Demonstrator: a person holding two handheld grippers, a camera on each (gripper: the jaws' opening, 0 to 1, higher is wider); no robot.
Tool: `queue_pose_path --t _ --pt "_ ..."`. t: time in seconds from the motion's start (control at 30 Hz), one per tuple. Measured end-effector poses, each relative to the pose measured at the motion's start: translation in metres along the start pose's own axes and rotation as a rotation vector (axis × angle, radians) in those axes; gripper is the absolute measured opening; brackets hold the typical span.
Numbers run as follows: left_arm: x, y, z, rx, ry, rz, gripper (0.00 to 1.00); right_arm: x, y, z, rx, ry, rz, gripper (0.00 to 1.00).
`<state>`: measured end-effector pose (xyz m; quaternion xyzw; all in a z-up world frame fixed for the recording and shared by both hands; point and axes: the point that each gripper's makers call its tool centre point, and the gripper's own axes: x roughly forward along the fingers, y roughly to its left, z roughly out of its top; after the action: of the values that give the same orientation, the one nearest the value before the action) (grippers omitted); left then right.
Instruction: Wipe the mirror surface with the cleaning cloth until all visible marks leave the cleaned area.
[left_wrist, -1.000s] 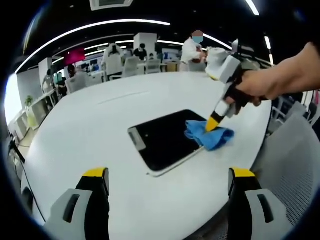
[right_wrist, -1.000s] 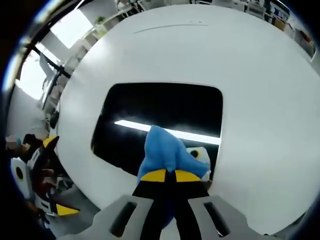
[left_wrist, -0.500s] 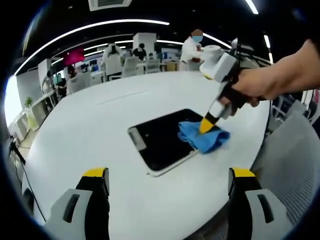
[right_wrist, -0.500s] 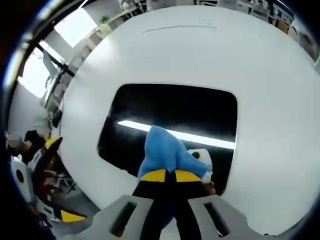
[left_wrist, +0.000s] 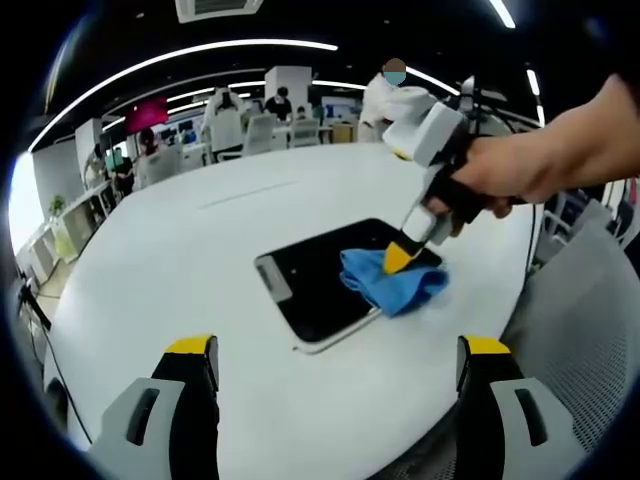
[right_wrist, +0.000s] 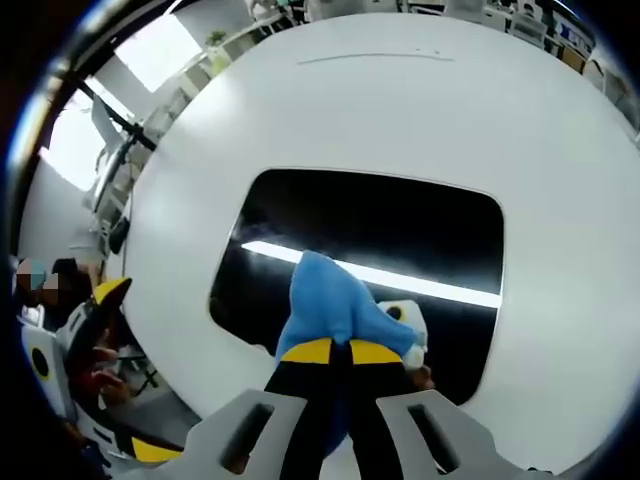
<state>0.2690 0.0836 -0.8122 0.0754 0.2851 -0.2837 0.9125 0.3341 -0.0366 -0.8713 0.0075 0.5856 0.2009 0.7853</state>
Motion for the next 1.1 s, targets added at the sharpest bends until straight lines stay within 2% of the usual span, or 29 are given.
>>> queue_pose_path --t 0.3,0.53,1.1 --pt "-0.001 0.0 -0.001 0.0 0.004 -0.004 0.99 0.004 0.007 0.004 0.024 -0.009 0.016 0.0" --pt "0.0 -0.002 -0.002 0.009 0.01 -0.012 0.99 0.012 0.028 0.007 0.015 -0.012 0.039 0.0" --pt "0.0 -0.002 -0.003 0.015 0.02 -0.006 0.99 0.015 0.034 0.015 0.01 -0.018 0.044 0.0"
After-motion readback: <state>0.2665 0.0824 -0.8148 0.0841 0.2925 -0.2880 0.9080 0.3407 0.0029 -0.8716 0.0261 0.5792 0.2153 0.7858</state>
